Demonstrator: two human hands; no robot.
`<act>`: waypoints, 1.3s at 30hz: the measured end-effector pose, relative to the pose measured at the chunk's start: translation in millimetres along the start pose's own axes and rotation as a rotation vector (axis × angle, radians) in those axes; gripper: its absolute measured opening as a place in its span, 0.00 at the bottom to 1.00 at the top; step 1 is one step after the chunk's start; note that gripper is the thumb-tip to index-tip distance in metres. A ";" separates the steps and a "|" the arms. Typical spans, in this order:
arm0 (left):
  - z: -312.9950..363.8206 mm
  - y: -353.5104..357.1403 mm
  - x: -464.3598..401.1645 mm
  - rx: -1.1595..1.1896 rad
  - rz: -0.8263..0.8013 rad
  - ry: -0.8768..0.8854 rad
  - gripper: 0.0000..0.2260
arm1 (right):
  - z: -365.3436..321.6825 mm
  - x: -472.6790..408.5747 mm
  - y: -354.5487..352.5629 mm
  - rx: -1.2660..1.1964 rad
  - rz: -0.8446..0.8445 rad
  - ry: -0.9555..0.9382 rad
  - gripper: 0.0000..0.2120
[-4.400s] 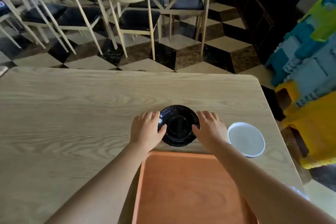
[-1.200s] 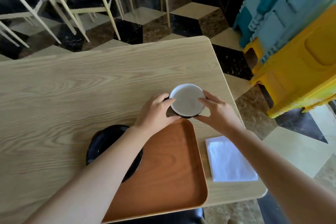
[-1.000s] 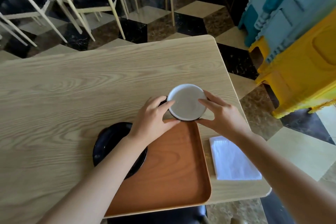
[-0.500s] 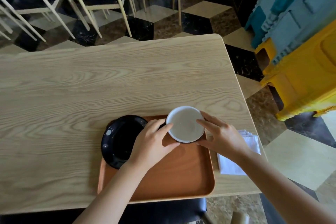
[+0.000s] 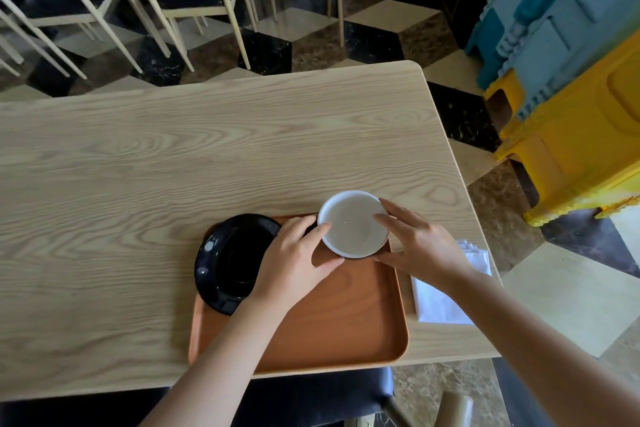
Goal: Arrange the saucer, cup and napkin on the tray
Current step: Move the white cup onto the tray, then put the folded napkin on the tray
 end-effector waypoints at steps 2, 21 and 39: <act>1.8 -1.0 0.6 0.008 -0.010 -0.015 0.22 | 0.6 2.1 1.9 -0.007 -0.016 0.017 0.32; 132.4 32.0 39.6 0.025 -0.207 0.269 0.21 | 21.7 116.5 -27.1 0.198 -0.086 0.432 0.32; 124.5 92.8 51.5 -0.258 -0.535 0.262 0.26 | 42.9 115.1 -20.6 -0.268 0.021 0.867 0.16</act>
Point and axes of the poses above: each hand's wrist, its own x-axis away from the middle knuckle, its own y-axis out of the palm, z = x × y, the point moved 3 cm from there along -x, towards the middle knuckle, and after that the axes turned 4 degrees about x, right-handed, at the moved point
